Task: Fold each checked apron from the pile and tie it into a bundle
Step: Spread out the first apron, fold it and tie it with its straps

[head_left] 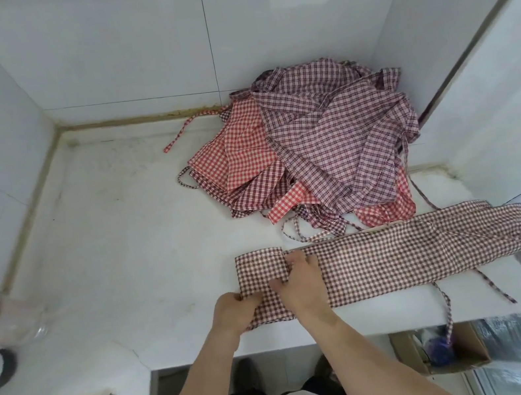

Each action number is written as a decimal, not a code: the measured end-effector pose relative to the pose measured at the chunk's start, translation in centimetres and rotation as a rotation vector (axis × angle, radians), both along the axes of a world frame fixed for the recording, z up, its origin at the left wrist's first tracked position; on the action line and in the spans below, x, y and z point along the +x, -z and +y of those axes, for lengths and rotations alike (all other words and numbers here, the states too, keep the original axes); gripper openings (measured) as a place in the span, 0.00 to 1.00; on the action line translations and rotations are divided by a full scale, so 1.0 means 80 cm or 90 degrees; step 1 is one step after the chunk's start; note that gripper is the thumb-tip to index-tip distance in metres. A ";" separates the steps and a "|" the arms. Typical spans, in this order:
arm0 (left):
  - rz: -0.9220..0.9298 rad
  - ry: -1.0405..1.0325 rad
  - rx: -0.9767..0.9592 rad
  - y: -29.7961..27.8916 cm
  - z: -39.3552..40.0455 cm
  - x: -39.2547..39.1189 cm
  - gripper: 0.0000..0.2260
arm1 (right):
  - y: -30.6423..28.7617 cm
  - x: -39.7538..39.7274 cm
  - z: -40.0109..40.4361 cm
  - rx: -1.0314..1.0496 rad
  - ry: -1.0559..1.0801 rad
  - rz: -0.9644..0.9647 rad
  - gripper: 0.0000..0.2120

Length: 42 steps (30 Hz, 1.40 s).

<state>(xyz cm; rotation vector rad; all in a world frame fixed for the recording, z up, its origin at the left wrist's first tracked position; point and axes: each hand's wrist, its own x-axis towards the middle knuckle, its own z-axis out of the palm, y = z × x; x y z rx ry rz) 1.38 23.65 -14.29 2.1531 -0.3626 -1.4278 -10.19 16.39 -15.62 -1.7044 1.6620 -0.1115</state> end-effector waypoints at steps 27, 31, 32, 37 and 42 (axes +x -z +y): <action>-0.034 0.179 -0.044 -0.030 -0.039 -0.083 0.10 | -0.006 -0.092 -0.050 0.193 0.091 -0.210 0.22; -0.013 0.141 -0.014 -0.012 -0.044 -0.096 0.12 | -0.006 -0.108 -0.051 0.000 0.074 -0.049 0.33; -0.012 0.128 -0.013 -0.008 -0.045 -0.098 0.12 | -0.007 -0.111 -0.051 -0.031 0.075 -0.035 0.30; -0.009 0.113 0.004 -0.001 -0.054 -0.111 0.14 | 0.008 -0.124 -0.048 -0.035 0.012 -0.034 0.07; -0.028 0.097 -0.015 0.009 -0.056 -0.113 0.22 | 0.023 -0.118 -0.035 -0.009 0.046 -0.086 0.05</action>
